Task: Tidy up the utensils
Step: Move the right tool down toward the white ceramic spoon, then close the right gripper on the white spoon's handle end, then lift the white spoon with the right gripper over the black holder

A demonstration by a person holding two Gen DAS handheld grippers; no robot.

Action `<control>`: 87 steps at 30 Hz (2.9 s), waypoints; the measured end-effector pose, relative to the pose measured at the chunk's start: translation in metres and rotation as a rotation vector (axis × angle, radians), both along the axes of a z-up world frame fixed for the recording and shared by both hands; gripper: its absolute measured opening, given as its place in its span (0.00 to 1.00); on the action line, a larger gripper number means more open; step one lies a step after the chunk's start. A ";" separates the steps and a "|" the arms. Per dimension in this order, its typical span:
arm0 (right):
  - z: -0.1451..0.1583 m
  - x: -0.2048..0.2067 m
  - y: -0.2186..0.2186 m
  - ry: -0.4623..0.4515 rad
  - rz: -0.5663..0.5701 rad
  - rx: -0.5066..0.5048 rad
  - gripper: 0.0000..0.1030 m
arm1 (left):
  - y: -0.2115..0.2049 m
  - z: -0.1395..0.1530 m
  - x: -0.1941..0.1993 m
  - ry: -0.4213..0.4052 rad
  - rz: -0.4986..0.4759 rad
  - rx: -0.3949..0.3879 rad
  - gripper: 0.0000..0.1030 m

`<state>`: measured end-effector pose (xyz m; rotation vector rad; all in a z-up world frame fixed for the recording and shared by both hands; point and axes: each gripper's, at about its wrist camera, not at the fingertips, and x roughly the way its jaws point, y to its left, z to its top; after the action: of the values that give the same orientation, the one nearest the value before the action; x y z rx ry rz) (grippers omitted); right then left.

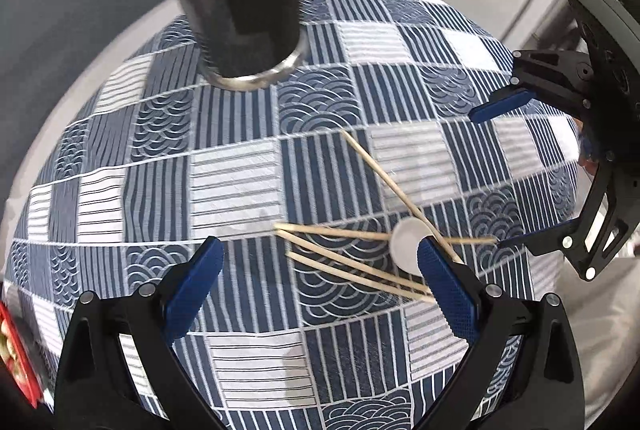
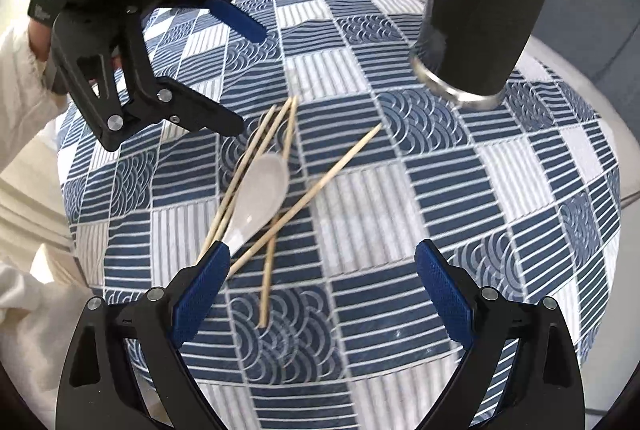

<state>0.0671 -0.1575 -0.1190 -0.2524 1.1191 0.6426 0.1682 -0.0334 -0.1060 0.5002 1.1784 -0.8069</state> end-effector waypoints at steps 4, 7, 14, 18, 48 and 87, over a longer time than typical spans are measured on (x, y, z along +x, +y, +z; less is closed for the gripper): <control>-0.004 -0.013 0.001 0.023 -0.027 0.029 0.87 | -0.006 -0.009 -0.007 0.021 -0.065 -0.007 0.93; -0.007 -0.024 0.005 0.028 -0.034 0.046 0.87 | -0.010 -0.015 -0.013 0.015 -0.106 0.002 0.93; -0.012 -0.050 0.009 0.058 -0.064 0.136 0.86 | -0.016 -0.023 -0.019 0.028 -0.178 0.005 0.93; -0.022 -0.059 0.014 0.093 -0.059 0.170 0.83 | -0.019 -0.022 -0.022 0.021 -0.209 0.005 0.92; -0.038 -0.058 0.021 0.214 -0.006 0.219 0.12 | -0.028 -0.025 -0.024 0.164 -0.237 -0.092 0.12; 0.064 0.006 0.052 -0.044 0.187 0.103 0.08 | 0.018 0.126 -0.020 -0.258 -0.104 -0.154 0.05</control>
<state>0.0734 -0.1053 -0.0548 -0.2832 1.0245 0.8550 0.1482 -0.0153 0.0202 0.5245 0.8510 -0.8863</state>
